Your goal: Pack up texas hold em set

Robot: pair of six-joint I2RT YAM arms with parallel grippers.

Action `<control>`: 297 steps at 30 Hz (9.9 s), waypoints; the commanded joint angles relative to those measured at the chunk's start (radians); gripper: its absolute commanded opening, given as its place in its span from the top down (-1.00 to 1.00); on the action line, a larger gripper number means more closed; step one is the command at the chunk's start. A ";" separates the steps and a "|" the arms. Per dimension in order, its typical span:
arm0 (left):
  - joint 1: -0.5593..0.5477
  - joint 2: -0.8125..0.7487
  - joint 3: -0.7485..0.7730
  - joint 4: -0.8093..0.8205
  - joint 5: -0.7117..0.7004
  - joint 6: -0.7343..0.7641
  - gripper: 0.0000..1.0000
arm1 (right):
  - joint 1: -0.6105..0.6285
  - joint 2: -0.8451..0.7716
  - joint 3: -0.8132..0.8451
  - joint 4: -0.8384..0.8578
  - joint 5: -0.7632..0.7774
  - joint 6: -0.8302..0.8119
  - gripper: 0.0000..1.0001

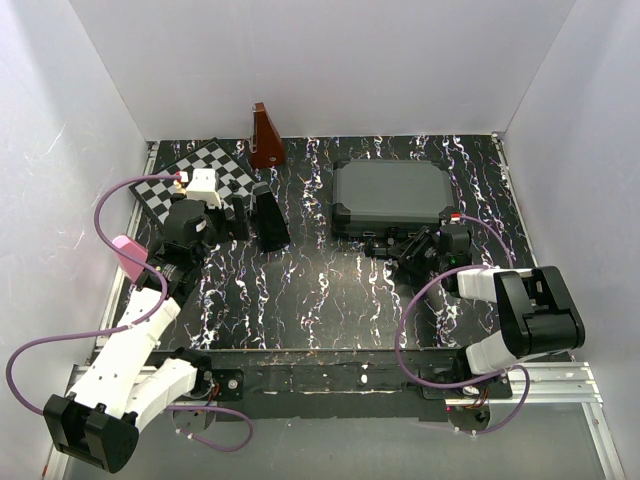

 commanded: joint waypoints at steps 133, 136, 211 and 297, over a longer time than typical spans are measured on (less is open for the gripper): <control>-0.003 0.011 -0.003 0.007 -0.014 0.005 -0.96 | 0.089 -0.113 0.193 0.058 0.223 -0.107 0.04; -0.002 0.010 -0.003 0.007 -0.014 0.005 -0.96 | 0.095 -0.133 0.187 0.033 0.246 -0.114 0.04; -0.002 0.003 -0.003 0.007 -0.014 0.003 -0.96 | 0.224 0.098 0.215 -0.099 0.513 -0.182 0.88; -0.002 0.010 -0.003 0.000 -0.050 0.017 -0.96 | 0.224 0.281 0.368 -0.186 0.732 0.047 0.97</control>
